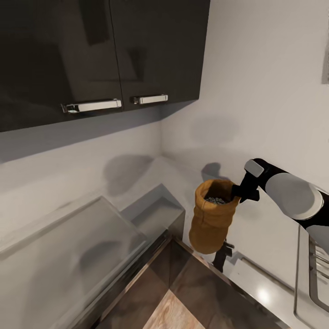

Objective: In the kitchen, take the popcorn bag from the countertop, put it into the microwave, and heat it until the popcorn is cooked so the cooked popcorn ends up inside the bag.

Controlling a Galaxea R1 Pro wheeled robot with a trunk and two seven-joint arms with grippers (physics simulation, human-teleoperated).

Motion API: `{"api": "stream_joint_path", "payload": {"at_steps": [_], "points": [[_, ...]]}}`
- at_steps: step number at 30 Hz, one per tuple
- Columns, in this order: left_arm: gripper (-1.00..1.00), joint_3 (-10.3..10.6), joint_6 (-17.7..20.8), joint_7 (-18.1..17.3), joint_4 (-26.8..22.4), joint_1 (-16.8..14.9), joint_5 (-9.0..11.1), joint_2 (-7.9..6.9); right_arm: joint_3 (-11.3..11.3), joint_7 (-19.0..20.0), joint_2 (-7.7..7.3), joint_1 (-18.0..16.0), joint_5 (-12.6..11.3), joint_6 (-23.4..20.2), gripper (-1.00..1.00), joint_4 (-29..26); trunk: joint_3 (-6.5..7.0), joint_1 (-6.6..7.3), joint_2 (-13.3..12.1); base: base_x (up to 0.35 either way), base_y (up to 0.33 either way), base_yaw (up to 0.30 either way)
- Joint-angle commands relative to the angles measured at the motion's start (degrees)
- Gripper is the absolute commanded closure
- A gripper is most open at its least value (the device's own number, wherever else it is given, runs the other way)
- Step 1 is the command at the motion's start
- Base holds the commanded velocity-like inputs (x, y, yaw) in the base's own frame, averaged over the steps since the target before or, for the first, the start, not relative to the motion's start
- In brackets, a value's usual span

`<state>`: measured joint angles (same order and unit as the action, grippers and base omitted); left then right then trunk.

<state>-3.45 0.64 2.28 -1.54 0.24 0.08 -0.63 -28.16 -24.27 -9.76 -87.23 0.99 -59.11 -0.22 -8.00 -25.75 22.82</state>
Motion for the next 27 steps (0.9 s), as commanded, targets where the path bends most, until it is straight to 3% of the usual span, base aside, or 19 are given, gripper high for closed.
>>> {"api": "stream_joint_path", "payload": {"at_steps": [1,27], "points": [[-1.0,-0.3,0.1,0.1,-0.1,0.0,0.0,0.01,-0.5,-0.4,0.0,0.0,0.1,-0.1,1.0,0.0,-0.03,-0.04,0.1,0.0,0.0,0.0],[-1.0,-0.3,0.0,0.0,-0.1,0.0,0.0,0.01,-0.5,-3.1,0.0,0.0,0.1,-0.1,1.0,0.0,2.09,-0.04,0.1,0.0,0.0,0.0]]}}
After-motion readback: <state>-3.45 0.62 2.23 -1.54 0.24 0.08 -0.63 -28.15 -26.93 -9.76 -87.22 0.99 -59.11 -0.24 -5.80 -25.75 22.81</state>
